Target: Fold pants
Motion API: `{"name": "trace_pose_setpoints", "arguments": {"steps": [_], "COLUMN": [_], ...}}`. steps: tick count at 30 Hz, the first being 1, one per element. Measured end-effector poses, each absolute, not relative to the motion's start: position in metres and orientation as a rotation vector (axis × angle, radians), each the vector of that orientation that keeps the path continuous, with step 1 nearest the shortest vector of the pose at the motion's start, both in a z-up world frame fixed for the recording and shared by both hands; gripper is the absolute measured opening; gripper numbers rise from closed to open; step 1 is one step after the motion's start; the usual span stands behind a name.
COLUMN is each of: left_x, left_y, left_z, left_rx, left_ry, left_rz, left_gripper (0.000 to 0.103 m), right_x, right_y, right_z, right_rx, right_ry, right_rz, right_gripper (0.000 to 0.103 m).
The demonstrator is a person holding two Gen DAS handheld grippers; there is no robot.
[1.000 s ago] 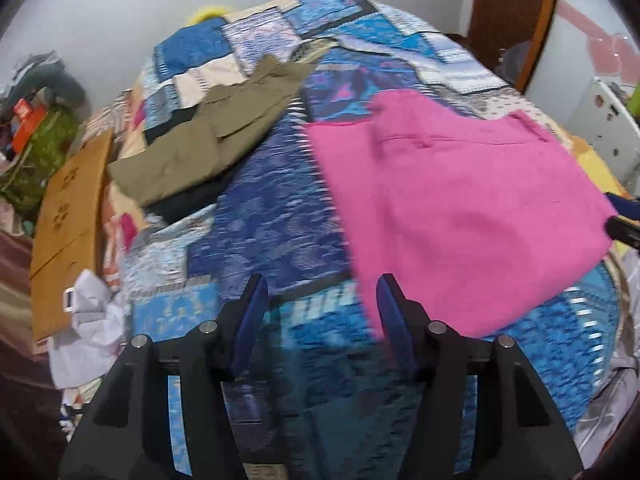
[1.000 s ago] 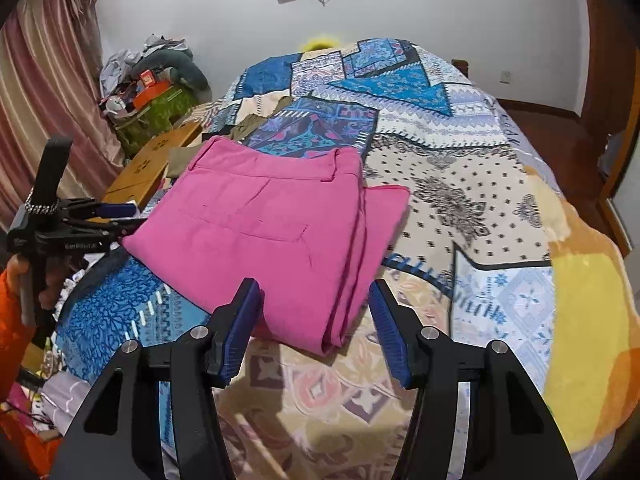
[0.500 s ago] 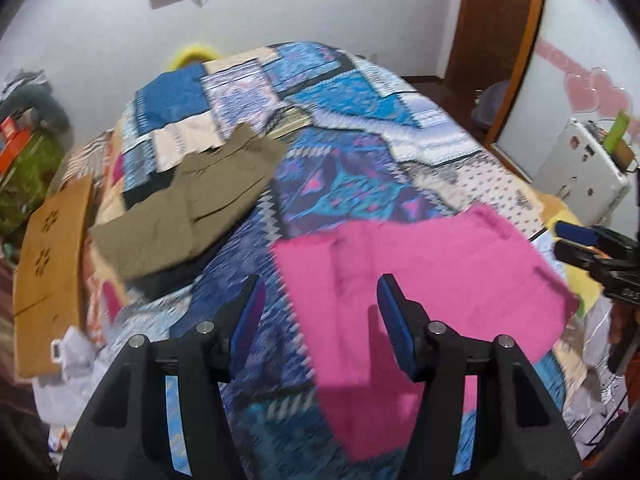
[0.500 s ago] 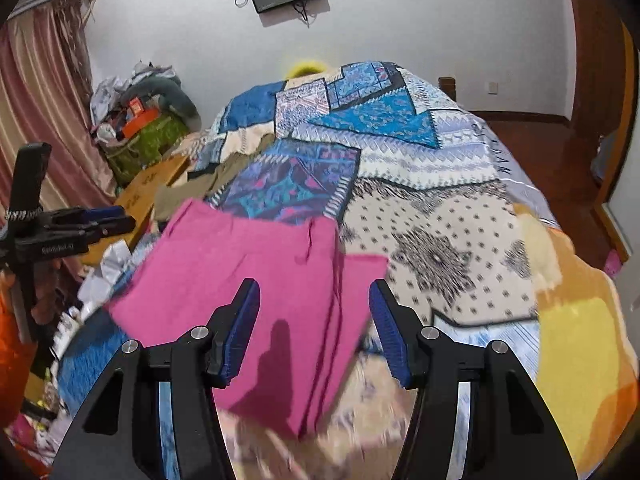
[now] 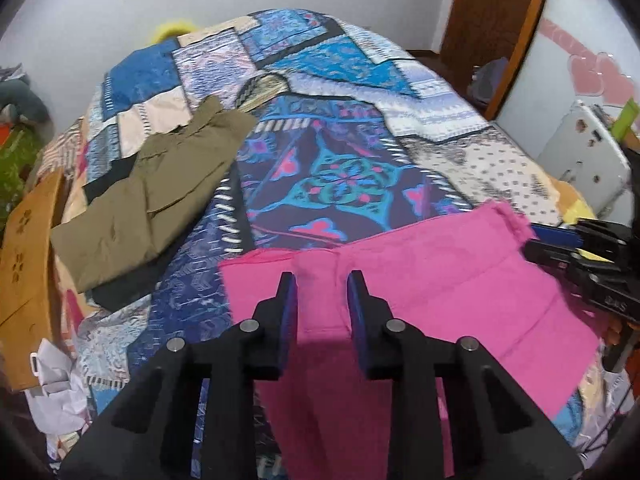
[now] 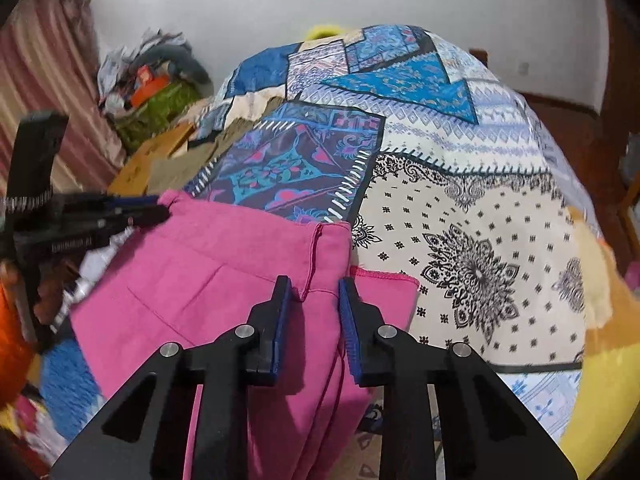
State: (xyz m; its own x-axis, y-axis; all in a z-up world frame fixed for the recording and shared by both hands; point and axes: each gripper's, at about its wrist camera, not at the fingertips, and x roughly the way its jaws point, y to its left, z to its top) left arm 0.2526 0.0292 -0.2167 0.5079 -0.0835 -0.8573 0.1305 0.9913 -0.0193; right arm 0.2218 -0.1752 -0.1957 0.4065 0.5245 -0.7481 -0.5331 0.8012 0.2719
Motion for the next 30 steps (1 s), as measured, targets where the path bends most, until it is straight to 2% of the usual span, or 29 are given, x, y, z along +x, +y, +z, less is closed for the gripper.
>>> {"name": "trace_pose_setpoints", "arguments": {"steps": [7,9,11,14,16,18,22,24,30], "left_x": [0.252,0.251,0.249,0.243,0.237,0.231,0.216,0.21,0.205], "left_y": [0.036,0.038,0.044,0.052,0.056,0.058,0.061,0.063,0.067], "left_z": [-0.22,-0.216,-0.21,-0.201,-0.196,-0.192,-0.185,-0.185,-0.207], "left_rx": [0.003,-0.004,-0.014,-0.04,-0.049,-0.042,-0.045,-0.064,-0.173], "left_ry": [1.026,1.021,1.012,0.997,0.993,0.985,0.97,0.974,1.064], "left_rz": [-0.122,-0.112,-0.078,-0.079,-0.075,-0.068,-0.082,-0.094,-0.152], "left_gripper": [0.032,0.037,0.056,0.06,0.063,0.065,0.078,0.08,0.08], "right_x": [0.22,0.22,0.218,0.215,0.213,0.21,0.2,0.195,0.181], "right_y": [-0.176,-0.174,-0.174,-0.18,-0.187,-0.191,-0.197,-0.199,-0.197], "right_z": [-0.195,-0.193,-0.188,-0.18,-0.175,-0.171,-0.16,-0.158,-0.174], "right_rx": [-0.015,-0.025,-0.039,-0.007,0.036,0.06,0.064,0.065,0.069], "right_ry": [0.934,0.936,0.932,0.915,0.915,0.907,0.879,0.879,0.931], "right_rz": [0.644,0.636,0.618,0.613,0.612,0.606,0.583,0.571,0.57], "right_gripper": [0.021,0.021,0.022,0.022,0.025,0.038,0.054,0.065,0.068]}}
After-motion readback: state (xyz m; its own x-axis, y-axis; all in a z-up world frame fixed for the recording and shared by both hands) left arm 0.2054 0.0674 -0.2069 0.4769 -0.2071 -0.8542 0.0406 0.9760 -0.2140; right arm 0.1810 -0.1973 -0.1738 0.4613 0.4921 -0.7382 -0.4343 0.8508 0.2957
